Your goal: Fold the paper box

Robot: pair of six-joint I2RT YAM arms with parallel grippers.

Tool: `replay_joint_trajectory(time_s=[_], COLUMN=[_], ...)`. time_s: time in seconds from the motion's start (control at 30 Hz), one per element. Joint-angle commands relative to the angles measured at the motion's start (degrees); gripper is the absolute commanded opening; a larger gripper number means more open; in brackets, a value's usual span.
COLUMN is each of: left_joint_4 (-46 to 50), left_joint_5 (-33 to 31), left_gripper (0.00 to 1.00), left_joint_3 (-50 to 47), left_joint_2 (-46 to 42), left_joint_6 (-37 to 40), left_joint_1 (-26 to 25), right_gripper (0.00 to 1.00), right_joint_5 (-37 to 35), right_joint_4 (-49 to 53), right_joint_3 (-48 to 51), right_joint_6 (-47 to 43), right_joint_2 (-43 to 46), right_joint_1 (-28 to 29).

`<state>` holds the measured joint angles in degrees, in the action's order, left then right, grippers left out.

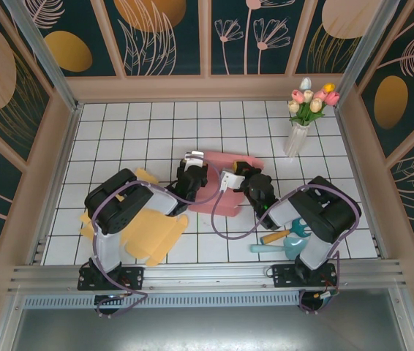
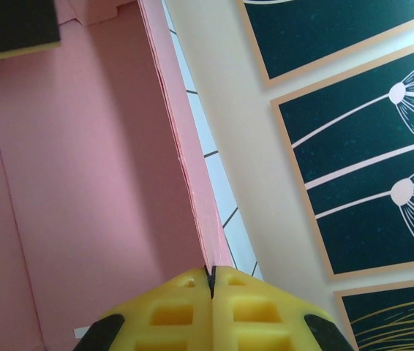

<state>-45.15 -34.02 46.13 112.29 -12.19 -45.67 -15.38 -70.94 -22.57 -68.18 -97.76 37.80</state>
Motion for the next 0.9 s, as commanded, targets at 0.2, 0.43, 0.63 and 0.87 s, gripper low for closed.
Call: replay_joint_trajectory(time_s=[0.2,0.43,0.63,0.87], left_joint_4=[5.08,11.58,13.78,7.01], left_joint_5=[0.93,-10.5,-15.71,-4.16], left_gripper=[0.5,0.12,0.07,0.4], left_joint_3=[4.81,7.8,8.34,3.55], left_joint_2=[3.95,5.48,6.65,2.48], left_joint_6=[-0.16,-3.0,-2.7,0.38], left_joint_1=[0.49,0.41,0.46,0.42], right_gripper=[0.0,0.0,0.0,0.0], right_joint_5=[-0.59,-0.65,-1.06,-0.8], right_joint_4=[-0.61,-0.81,-1.31,-0.96], right_joint_3=[1.14,1.17,1.21,1.28], right_joint_6=[3.14,3.19,3.36,4.02], right_joint_2=[-0.91,-0.87,-0.9,-1.06], right_joint_1=[-0.45,-0.49,-0.45,-0.45])
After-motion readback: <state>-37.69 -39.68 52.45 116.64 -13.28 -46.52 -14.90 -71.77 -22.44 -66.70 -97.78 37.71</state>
